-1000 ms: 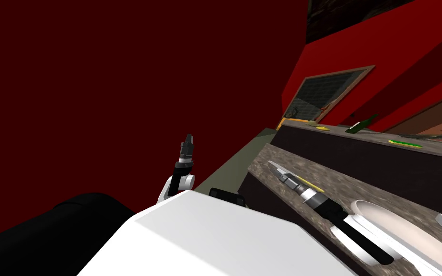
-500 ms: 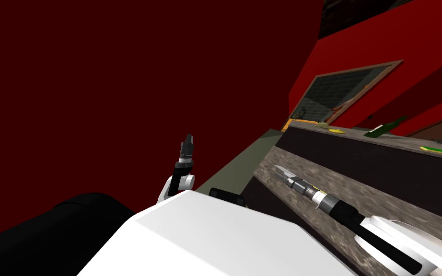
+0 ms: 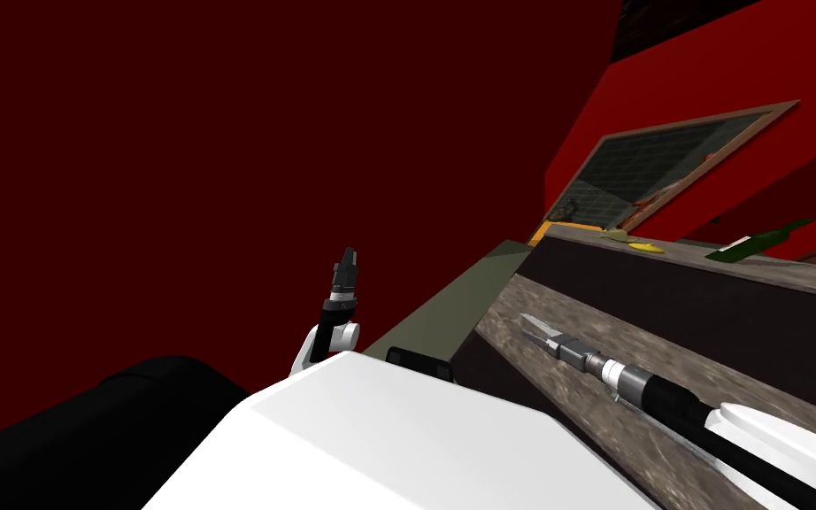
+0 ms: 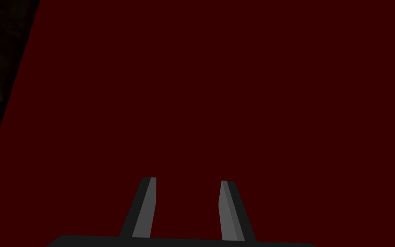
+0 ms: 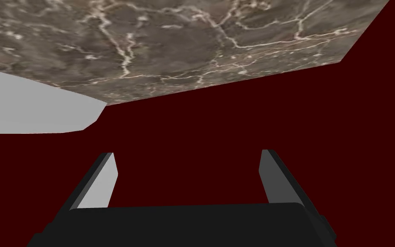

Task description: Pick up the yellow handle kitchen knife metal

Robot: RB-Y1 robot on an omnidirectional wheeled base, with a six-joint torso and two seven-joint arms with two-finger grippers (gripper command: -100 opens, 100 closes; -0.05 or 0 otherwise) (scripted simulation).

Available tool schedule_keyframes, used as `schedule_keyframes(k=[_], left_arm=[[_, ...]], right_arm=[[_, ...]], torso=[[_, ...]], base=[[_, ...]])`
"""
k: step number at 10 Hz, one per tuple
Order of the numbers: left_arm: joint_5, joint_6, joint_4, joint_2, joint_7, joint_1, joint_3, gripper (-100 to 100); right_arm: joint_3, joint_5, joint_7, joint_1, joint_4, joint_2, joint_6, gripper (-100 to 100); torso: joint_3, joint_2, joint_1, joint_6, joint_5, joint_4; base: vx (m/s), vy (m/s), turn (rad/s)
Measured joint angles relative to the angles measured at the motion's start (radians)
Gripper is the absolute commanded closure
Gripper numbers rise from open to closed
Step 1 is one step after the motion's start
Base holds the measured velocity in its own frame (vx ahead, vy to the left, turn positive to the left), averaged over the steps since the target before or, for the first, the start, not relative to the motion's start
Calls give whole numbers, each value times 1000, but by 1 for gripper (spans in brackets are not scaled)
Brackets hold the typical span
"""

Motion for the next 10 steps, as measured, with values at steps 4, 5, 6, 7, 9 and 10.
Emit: schedule_keyframes(k=[4,5,6,7,9,10], left_arm=[[0,0,0,0,0,0,0,0],[0,0,0,0,0,0,0,0],[0,0,0,0,0,0,0,0],[0,0,0,0,0,0,0,0],[0,0,0,0,0,0,0,0],[0,0,0,0,0,0,0,0]], right_arm=[[48,44,14,-17,98,-99,-27,-100],[47,48,18,-3,98,-126,-26,-100],[69,64,19,-11,120,-150,-26,-100],[74,68,18,-5,129,-177,-30,-100],[112,97,42,2,192,-221,-60,-100],[120,102,41,12,196,-249,-63,-100]], torso=[[-3,-5,0,-1,0,-1],[-2,-4,0,0,0,-1],[-2,-3,0,0,0,-1],[-1,-1,0,0,0,0],[-1,-3,0,0,0,-1],[-1,-2,0,0,0,0]], base=[[85,38,124],[74,35,90],[47,27,55],[53,23,113],[72,31,100],[53,12,94]])
